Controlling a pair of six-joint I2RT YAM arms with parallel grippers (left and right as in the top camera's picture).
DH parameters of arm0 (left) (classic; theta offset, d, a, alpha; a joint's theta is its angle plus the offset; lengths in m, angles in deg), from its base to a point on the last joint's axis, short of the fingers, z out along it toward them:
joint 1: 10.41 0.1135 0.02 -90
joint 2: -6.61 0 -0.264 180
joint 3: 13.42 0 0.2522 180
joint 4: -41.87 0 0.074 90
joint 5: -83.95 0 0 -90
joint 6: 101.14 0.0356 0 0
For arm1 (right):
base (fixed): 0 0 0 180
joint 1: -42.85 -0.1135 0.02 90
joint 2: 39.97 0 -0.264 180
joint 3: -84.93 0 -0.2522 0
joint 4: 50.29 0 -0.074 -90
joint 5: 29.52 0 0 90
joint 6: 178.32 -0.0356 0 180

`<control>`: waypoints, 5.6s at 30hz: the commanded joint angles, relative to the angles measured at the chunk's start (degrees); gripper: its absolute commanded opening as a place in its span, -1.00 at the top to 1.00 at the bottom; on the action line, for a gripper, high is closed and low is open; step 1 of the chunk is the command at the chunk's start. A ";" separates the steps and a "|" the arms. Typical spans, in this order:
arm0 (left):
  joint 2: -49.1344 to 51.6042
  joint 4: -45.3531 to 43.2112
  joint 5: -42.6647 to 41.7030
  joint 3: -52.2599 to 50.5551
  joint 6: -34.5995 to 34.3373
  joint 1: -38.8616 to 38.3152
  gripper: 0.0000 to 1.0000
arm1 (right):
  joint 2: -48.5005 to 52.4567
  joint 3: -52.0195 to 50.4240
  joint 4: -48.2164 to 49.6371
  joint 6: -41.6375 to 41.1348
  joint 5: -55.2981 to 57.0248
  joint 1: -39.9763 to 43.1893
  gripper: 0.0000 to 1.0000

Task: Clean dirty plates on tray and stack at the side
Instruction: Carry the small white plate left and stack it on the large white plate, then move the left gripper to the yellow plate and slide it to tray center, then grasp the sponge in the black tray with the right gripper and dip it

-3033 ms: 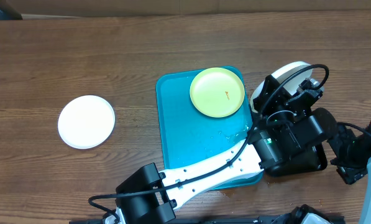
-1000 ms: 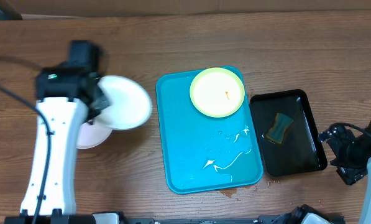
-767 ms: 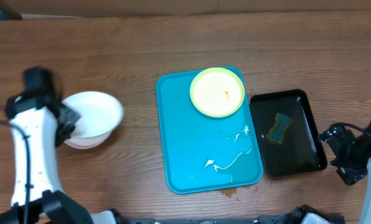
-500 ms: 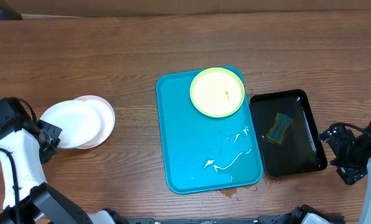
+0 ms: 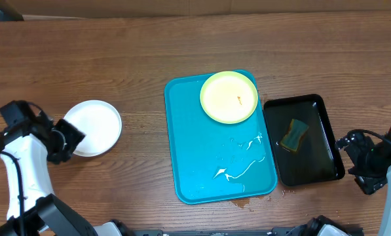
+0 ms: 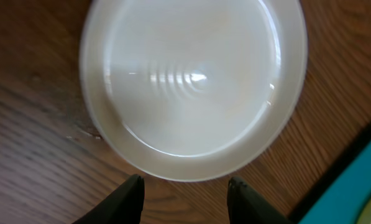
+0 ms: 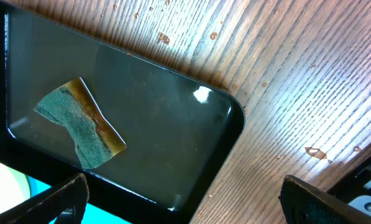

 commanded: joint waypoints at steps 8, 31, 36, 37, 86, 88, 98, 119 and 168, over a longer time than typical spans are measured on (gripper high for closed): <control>-0.44 -11.67 2.32 2.23 10.88 -38.38 -0.37 | -0.15 -0.11 1.86 7.63 -6.32 0.15 -1.00; 26.84 -43.45 0.11 2.25 -12.11 -56.06 0.25 | -0.15 -0.11 3.21 16.94 -18.05 -13.46 -1.00; 26.05 -40.22 0.28 2.82 -11.67 -56.06 0.85 | -0.15 -0.11 3.65 16.94 -17.86 -14.38 -1.00; 25.66 -38.82 0.37 3.23 -11.67 -56.06 0.89 | -0.15 -0.11 3.80 16.94 -17.86 -14.38 -1.00; 8.31 1.75 18.12 9.68 -6.49 -58.99 -0.42 | 28.24 0.35 16.63 -1.66 5.01 -27.82 0.92; 8.31 0.83 18.29 9.68 -6.49 -58.99 -0.48 | 27.06 1.90 12.33 -1.60 4.94 -27.89 0.62; 8.66 -0.63 18.16 9.68 -6.49 -59.04 -0.56 | 25.99 -1.20 13.40 -3.98 8.37 -27.87 -0.18; 10.21 -0.68 18.12 9.66 -6.49 -59.04 -0.56 | 20.39 4.22 12.48 2.14 8.00 -27.89 0.24; 25.24 -15.63 16.50 4.63 -4.66 -58.97 0.38 | 17.18 -8.13 19.91 -3.34 8.02 -27.87 0.16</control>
